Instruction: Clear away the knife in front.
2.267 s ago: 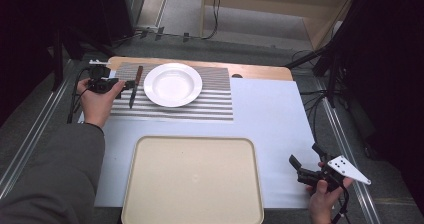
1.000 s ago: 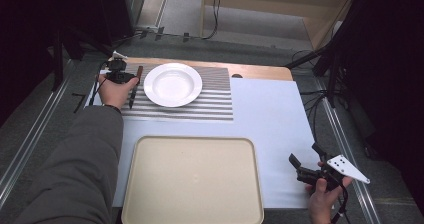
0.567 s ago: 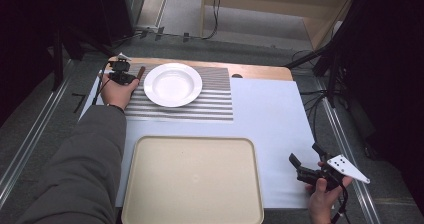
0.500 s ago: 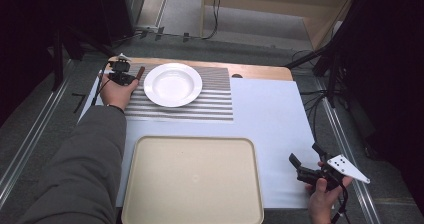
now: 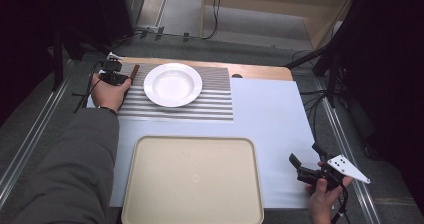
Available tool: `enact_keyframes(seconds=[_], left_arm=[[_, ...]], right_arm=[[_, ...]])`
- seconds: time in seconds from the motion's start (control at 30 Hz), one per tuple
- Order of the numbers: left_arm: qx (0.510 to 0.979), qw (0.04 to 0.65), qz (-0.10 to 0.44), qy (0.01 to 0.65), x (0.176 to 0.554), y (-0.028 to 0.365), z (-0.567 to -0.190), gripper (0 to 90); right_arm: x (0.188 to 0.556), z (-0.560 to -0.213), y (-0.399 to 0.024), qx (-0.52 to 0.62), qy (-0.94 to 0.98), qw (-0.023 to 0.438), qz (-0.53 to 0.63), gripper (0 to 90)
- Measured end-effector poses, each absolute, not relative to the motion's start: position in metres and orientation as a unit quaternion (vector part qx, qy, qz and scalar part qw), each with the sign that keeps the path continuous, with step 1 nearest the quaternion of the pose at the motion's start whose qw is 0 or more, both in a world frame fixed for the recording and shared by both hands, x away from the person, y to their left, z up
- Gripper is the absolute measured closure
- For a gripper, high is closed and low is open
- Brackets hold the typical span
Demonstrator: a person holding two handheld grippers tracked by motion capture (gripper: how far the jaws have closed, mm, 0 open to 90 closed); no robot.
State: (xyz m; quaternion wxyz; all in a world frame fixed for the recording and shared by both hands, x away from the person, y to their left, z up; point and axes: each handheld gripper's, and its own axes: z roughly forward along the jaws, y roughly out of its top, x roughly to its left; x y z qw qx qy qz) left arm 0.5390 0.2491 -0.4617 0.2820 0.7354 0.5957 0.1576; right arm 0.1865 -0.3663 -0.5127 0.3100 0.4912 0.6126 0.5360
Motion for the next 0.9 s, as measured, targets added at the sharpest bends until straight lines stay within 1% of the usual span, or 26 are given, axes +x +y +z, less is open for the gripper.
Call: enact_keyframes(seconds=[0.43,0.47,0.83,0.9], left_arm=[[0.742,0.304,0.16,0.576,0.512,0.249,-0.438,76.4],[0.74,0.312,0.157,0.575,0.507,0.248,-0.435,76.4],[0.749,0.328,0.147,0.556,0.479,0.239,-0.429,76.4],[0.753,0.333,0.143,0.549,0.47,0.238,-0.427,76.4]], right_arm=[[0.186,-0.513,-0.365,0.488,0.617,0.314,0.532,0.0],[0.186,-0.513,-0.365,0.488,0.617,0.314,0.531,0.0],[0.186,-0.512,-0.364,0.486,0.621,0.312,0.53,0.0],[0.186,-0.512,-0.363,0.484,0.622,0.311,0.531,0.0]])
